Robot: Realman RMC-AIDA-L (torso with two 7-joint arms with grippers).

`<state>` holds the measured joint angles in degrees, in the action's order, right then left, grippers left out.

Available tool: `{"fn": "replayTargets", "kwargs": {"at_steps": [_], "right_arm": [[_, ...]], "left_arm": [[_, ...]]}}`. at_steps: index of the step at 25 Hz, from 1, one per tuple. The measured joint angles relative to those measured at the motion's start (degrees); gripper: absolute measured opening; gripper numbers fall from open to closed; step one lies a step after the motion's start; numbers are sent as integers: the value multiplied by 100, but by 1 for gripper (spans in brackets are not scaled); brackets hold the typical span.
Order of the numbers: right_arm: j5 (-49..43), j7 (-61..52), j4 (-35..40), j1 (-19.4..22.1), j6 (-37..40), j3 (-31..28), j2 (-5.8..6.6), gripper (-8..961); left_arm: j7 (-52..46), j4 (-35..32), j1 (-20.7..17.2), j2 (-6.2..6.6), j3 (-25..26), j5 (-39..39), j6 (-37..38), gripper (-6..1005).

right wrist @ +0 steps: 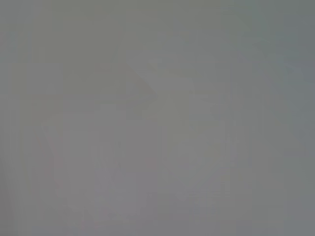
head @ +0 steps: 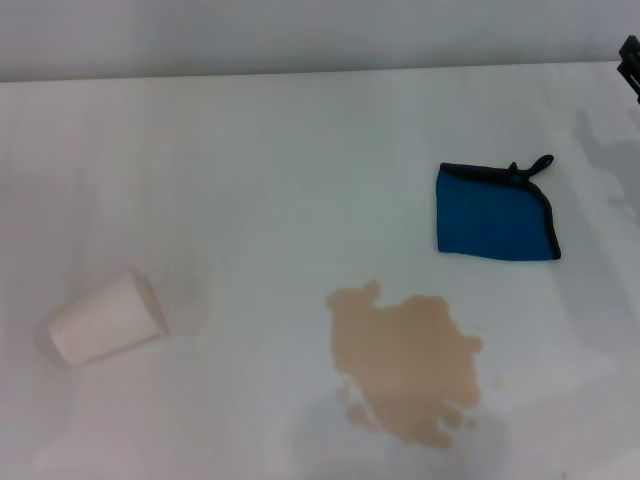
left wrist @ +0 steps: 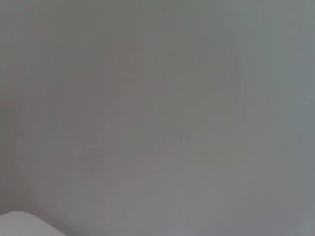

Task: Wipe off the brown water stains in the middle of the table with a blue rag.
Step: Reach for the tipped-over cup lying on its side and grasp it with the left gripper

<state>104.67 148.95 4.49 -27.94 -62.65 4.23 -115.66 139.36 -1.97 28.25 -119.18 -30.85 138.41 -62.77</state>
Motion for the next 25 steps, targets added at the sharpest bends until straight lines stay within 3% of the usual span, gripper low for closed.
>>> {"fn": "replayTargets", "kwargs": {"at_steps": [11,15,21,25], "right_arm": [[-16,-11,-124,77,-31,-2,8,829],[-17,-13,-124,64,-34,-2,9,829],[-17,-15,-97,-15,-47,-1,17,830],[-19,-15,-70,-111,-33,6,22,830]], "left_arm": [[-278,5,-16,0,-23,-88,-56,888],[-612,-103,-6,28,-244,-288,-168,888],[-3069,-1418,24,243,-1380,-1429,186,888],[-4866,-2292,52,569,-1954,-2577,287,888]]}}
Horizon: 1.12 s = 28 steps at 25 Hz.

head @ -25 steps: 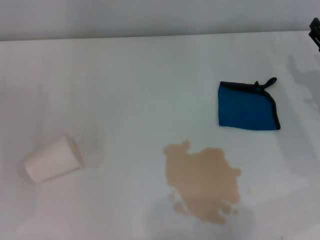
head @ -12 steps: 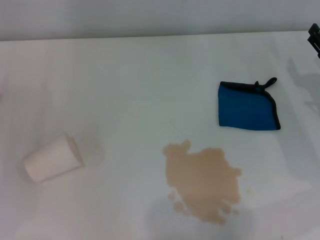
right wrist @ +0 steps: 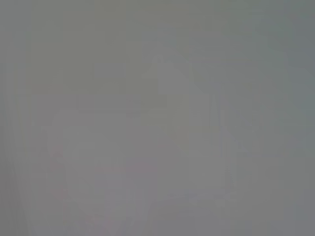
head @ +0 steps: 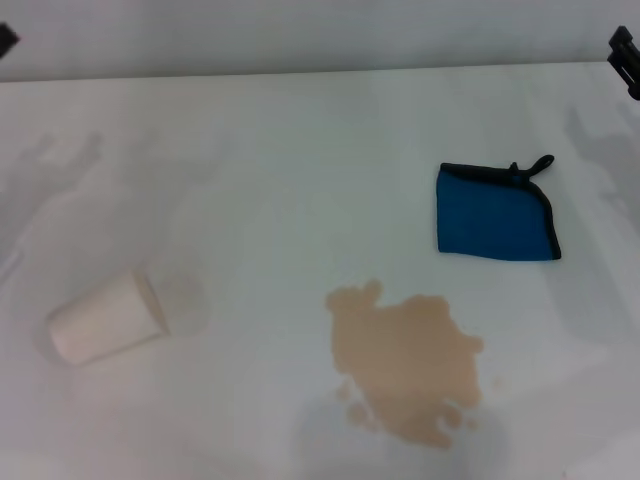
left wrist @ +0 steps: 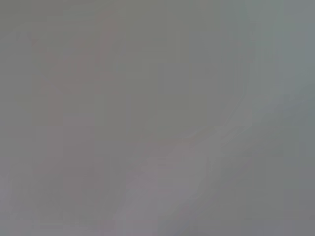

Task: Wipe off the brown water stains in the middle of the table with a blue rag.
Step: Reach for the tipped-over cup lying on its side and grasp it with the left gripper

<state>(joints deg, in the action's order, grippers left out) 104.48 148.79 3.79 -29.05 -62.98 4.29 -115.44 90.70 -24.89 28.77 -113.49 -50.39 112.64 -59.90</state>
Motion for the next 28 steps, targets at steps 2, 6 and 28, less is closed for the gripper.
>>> {"fn": "replayTargets", "kwargs": {"at_steps": [2,6,28], "right_arm": [[-3,0,0,-26,25,1,2,830],[-6,0,7,-40,49,2,6,830],[-7,0,70,-61,229,1,13,829]], "left_arm": [[-759,-335,55,144,-108,-644,-87,887],[-2340,-1178,219,454,-187,-2296,-579,887],[-4800,-4010,1912,1202,-217,-6890,-5227,881]]}}
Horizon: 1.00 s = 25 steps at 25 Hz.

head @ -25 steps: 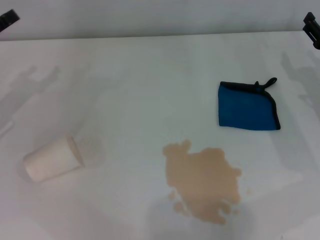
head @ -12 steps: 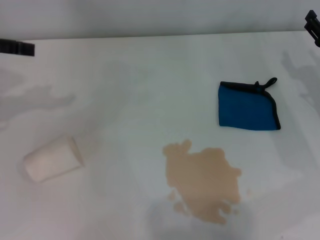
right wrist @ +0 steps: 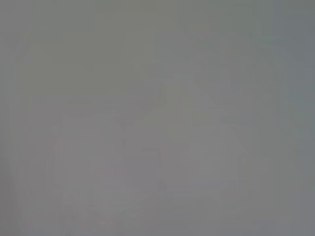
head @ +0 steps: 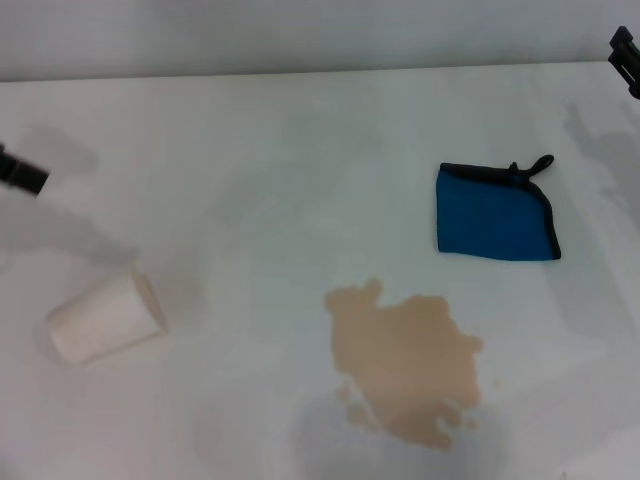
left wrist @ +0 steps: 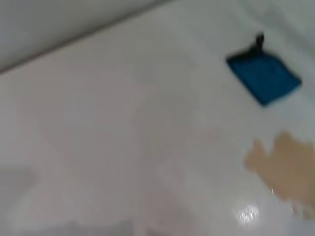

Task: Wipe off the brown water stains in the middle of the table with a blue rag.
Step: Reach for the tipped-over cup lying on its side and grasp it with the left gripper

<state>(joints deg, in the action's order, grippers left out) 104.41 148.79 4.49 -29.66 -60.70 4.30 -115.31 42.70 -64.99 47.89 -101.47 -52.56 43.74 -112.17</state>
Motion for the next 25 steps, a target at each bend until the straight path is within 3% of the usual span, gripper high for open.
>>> {"fn": "replayTargets", "kwargs": {"at_steps": [1,7,9,14,17,21,25], "right_arm": [[0,0,0,0,28,0,0,829],[1,0,0,14,63,0,0,829],[0,0,-2,23,63,0,0,829],[0,0,-18,36,63,0,0,829],[0,0,-26,40,53,0,-1,829],[1,0,-43,36,39,0,-8,829],[1,-39,-45,42,35,0,-9,828]], "left_arm": [[131,-200,13,-89,-10,-136,-226,881],[426,-501,-79,-290,-408,-475,-376,879],[550,-535,-122,-453,-517,-790,-304,878],[1170,-575,-192,-1146,-676,-1659,32,877],[1359,-553,-252,-1440,-929,-2171,302,877],[1438,-526,-381,-1591,-1251,-2336,504,876],[1455,-526,-417,-1649,-1304,-2332,748,877]]}}
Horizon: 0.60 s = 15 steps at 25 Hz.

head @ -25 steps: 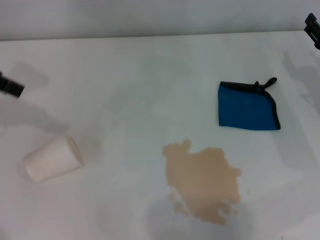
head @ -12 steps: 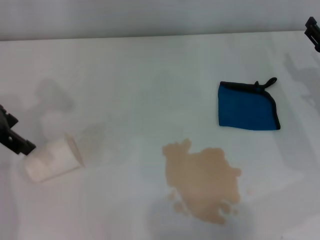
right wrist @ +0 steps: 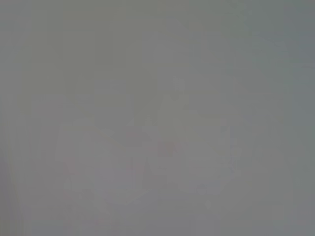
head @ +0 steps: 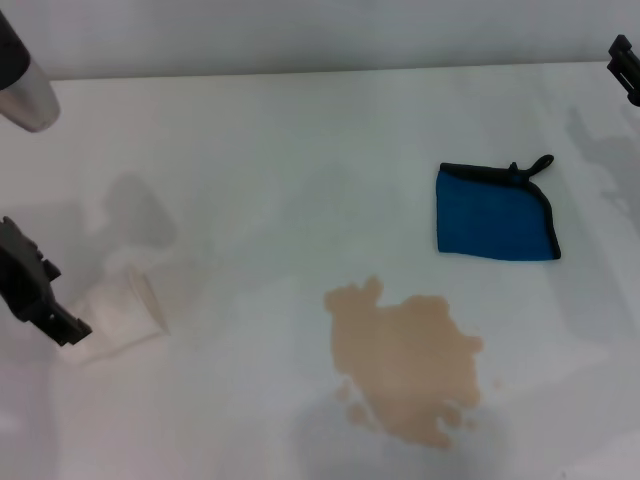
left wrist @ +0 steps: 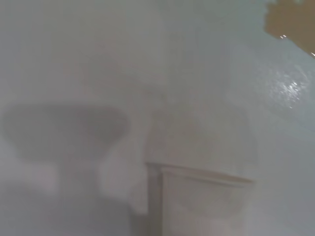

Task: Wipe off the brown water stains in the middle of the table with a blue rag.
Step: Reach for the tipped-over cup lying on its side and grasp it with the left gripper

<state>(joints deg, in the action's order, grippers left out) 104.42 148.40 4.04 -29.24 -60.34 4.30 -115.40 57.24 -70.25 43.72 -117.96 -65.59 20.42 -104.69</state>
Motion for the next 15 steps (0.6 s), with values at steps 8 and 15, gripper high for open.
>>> {"fn": "replayTargets", "kwargs": {"at_steps": [8,15], "right_arm": [[14,-49,-8,7,-14,0,0,828],[26,-77,-9,-15,-26,0,-8,828]], "left_arm": [[156,120,-93,-63,-291,20,424,877],[252,413,-102,-69,-555,3,765,877]]}}
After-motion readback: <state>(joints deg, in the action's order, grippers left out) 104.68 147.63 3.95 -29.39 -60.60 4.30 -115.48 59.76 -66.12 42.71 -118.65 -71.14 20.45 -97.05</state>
